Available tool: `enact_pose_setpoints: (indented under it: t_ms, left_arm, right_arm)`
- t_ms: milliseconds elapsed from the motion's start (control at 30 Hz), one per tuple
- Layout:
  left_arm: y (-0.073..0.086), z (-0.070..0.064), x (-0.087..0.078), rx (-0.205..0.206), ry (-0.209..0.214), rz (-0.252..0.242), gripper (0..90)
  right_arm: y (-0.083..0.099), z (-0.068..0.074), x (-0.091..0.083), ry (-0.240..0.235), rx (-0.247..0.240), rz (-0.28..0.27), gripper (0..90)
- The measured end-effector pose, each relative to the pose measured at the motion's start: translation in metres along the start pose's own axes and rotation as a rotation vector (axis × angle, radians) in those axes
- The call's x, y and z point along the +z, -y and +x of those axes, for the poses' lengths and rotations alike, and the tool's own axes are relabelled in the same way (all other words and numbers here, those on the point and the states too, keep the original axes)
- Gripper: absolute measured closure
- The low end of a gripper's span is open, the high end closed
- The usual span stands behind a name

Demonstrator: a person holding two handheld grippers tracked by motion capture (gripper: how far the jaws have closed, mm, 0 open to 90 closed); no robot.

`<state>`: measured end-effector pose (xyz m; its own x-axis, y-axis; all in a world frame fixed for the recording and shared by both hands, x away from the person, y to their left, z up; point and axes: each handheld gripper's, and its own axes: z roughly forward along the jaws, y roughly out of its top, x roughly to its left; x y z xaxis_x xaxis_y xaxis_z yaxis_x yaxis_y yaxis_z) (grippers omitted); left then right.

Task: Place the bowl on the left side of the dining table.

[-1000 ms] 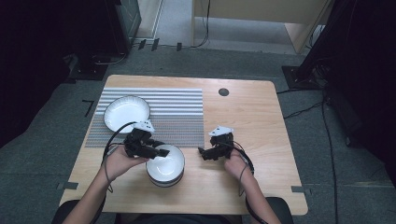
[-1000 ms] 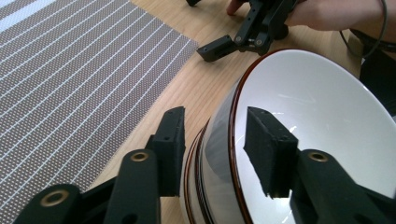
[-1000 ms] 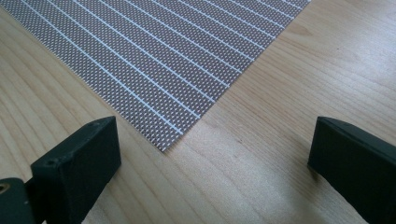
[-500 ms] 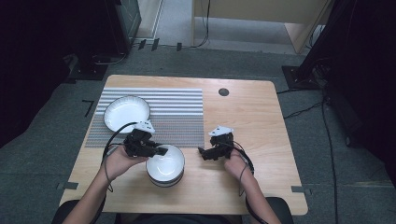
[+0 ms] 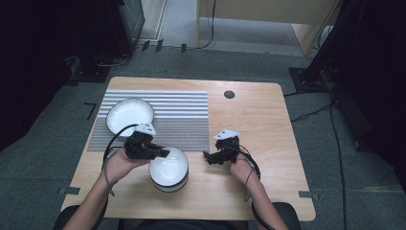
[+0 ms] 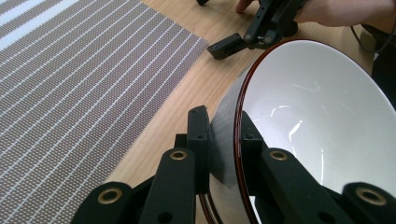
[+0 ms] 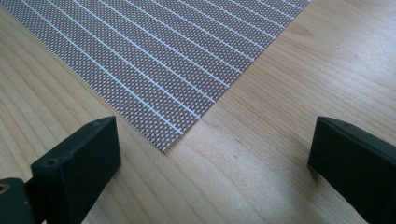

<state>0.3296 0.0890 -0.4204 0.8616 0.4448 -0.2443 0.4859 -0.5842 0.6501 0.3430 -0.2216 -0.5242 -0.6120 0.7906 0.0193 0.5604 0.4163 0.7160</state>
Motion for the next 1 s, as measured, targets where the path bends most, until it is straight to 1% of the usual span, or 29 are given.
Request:
enact_pose_setpoints:
  t_ms: [67,100,200,300,367,433,567,800,1000]
  left_arm:
    - [-0.001,0.0,-0.003,0.001,0.007,-0.013,80.9]
    - [-0.001,0.0,-0.005,-0.005,0.011,-0.024,81.0]
    - [-0.002,0.001,-0.01,-0.006,0.009,-0.037,80.9]
    - [-0.003,0.002,-0.012,-0.013,0.013,-0.04,80.9]
    - [-0.004,0.002,-0.014,-0.011,0.006,-0.042,80.9]
    - [-0.005,0.002,-0.016,-0.007,0.008,-0.045,80.9]
    - [-0.006,0.002,-0.021,-0.02,0.015,-0.064,80.9]
    - [-0.008,0.005,-0.028,-0.032,0.012,-0.071,80.5]
    - [-0.009,0.006,-0.03,-0.023,0.02,-0.072,80.3]
  right_arm:
    - [0.0,0.0,0.0,0.0,0.0,0.0,1.6]
    - [0.0,0.0,0.0,0.0,0.0,0.0,1.6]
    - [0.0,0.0,0.0,0.0,0.0,0.0,1.6]
    - [0.0,0.0,0.0,0.0,0.0,0.0,1.6]
    - [0.0,0.0,0.0,0.0,0.0,0.0,1.6]
    - [0.0,0.0,0.0,0.0,0.0,0.0,1.6]
    - [0.0,0.0,0.0,0.0,0.001,0.0,1.6]
    - [0.0,0.0,0.0,0.0,0.0,0.0,1.6]
    - [0.0,0.0,0.0,0.0,0.0,0.0,1.6]
